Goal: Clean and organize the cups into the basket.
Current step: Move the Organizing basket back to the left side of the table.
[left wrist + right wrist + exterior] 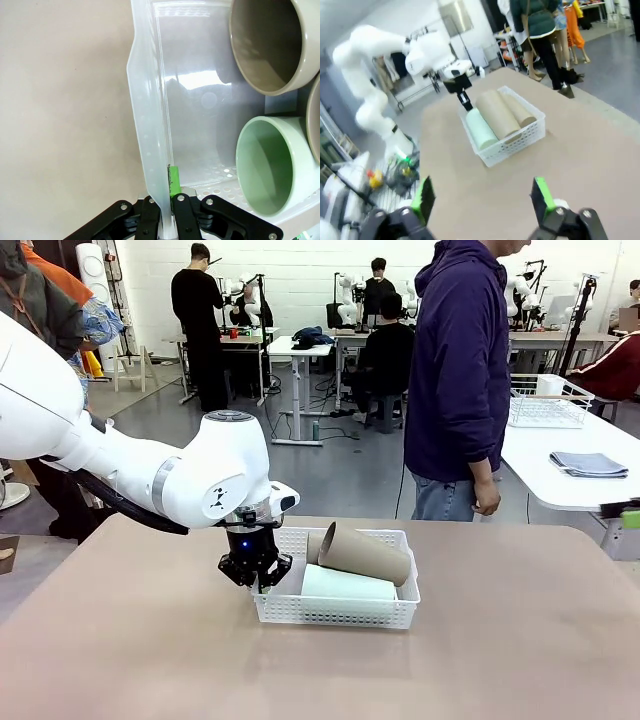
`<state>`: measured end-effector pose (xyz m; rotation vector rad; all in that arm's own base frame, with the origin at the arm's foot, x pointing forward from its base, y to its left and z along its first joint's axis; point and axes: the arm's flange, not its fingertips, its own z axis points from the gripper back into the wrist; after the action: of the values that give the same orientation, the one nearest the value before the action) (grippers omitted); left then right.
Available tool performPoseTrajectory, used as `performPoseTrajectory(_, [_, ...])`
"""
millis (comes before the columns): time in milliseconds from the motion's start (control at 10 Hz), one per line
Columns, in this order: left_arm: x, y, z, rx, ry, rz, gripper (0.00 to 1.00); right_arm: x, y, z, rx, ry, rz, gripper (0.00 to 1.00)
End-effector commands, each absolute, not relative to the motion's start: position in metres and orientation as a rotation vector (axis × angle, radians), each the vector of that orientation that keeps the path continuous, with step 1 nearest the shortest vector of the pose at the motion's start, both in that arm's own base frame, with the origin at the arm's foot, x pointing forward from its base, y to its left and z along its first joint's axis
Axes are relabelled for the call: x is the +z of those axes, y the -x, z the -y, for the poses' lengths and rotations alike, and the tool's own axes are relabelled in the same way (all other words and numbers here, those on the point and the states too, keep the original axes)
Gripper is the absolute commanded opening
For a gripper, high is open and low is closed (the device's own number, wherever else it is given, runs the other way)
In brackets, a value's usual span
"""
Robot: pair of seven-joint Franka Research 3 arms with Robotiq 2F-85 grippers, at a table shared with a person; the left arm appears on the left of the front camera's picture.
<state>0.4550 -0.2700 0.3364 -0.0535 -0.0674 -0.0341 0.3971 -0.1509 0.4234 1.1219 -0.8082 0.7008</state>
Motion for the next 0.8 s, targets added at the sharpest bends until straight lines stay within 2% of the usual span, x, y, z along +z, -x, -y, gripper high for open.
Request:
performPoseTrajectory(0, [0.336, -0.454, 0.271, -0.038, 0.052, 0.068, 0.0, 0.434, -0.381, 0.168, 0.245, -1.223, 0.746, 1.0])
performPoseTrajectory(200, [0.336, -0.454, 0.271, -0.038, 0.052, 0.068, 0.0, 0.436, -0.342, 0.192, 0.146, -1.099, 0.554, 1.0])
performPoseTrajectory(700, [0.336, -0.454, 0.271, -0.038, 0.052, 0.068, 0.0, 0.434, -0.296, 0.255, 0.073, -1.215, 0.438, 1.0])
